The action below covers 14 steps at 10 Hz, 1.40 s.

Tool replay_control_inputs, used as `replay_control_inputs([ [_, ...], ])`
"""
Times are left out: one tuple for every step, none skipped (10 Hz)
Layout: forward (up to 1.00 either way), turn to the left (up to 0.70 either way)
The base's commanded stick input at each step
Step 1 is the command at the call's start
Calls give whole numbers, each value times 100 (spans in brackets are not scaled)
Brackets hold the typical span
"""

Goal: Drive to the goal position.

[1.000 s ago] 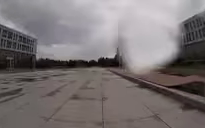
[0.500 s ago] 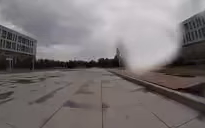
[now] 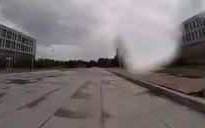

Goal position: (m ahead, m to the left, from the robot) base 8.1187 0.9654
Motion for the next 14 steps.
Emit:
replay_control_inputs([
  [70, 0],
  [70, 0],
  [70, 0],
  [70, 0],
  [70, 0],
  [70, 0],
  [70, 0],
  [70, 0],
  [70, 0],
  [70, 0],
  [70, 0],
  [70, 1],
  [70, 2],
  [70, 1],
])
